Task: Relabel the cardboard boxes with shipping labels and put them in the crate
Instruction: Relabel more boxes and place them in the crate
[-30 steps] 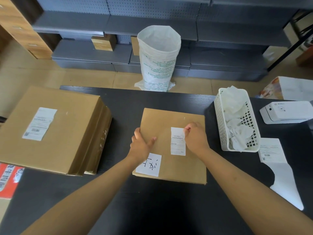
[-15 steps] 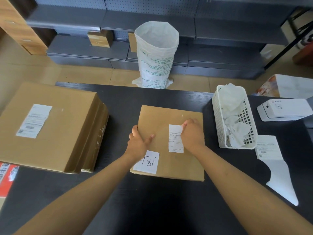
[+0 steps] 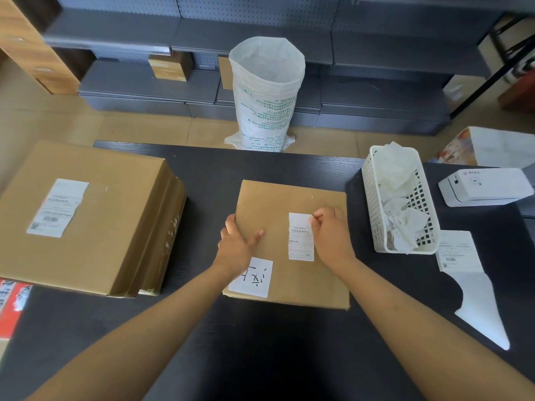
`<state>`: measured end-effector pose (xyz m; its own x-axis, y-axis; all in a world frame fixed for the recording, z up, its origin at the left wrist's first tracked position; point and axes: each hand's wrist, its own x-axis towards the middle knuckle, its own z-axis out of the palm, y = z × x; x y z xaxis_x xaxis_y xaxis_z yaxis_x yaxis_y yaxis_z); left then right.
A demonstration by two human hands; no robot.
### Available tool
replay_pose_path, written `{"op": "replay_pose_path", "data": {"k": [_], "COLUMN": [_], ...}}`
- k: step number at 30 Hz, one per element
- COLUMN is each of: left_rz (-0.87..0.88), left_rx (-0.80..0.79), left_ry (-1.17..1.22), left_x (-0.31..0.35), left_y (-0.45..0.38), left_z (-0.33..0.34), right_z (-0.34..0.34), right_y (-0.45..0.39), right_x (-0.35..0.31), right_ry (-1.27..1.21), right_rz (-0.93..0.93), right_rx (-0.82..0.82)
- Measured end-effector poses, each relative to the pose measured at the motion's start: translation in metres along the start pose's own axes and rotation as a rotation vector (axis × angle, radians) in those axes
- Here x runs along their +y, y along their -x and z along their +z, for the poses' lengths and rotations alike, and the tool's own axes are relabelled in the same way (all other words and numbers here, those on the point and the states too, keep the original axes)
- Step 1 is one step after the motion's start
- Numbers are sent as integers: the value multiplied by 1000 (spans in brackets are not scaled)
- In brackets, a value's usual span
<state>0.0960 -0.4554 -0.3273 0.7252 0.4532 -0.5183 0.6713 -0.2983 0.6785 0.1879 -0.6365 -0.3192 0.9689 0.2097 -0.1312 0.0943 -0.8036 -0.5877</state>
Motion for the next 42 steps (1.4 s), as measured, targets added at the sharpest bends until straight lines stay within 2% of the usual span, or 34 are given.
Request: {"op": "replay_pose_path", "data": {"k": [5, 14, 19, 22, 28, 33, 36, 39, 42], "left_rz": [7, 10, 20, 34, 21, 26, 30, 30, 29], "left_rx": [5, 6, 0, 7, 10, 9, 5, 2, -5], "left_ry": [10, -13, -14, -15, -33, -18, -8, -10, -10], "left_x": [-2, -2, -1, -1, 2, 5, 5, 5, 5], "left_y": [0, 0, 1, 2, 5, 8, 9, 9, 9], "left_z": [0, 0, 0, 0, -1, -2, -3, -3, -4], "right_z": [1, 5, -2, -2, 4, 6, 5, -2, -9], "right_y": [-7, -9, 2, 0, -3, -6, -8, -7, 3], "right_x": [-2, -7, -2, -2, -7, -18, -22, -15, 2], "right_ry": [35, 445, 52, -16, 73, 314, 355, 170, -82], "right_rz": [37, -59, 4, 30, 70, 91, 111, 78, 44], "right_rx": [11, -67, -16, 23, 48, -29, -60, -86, -37]}}
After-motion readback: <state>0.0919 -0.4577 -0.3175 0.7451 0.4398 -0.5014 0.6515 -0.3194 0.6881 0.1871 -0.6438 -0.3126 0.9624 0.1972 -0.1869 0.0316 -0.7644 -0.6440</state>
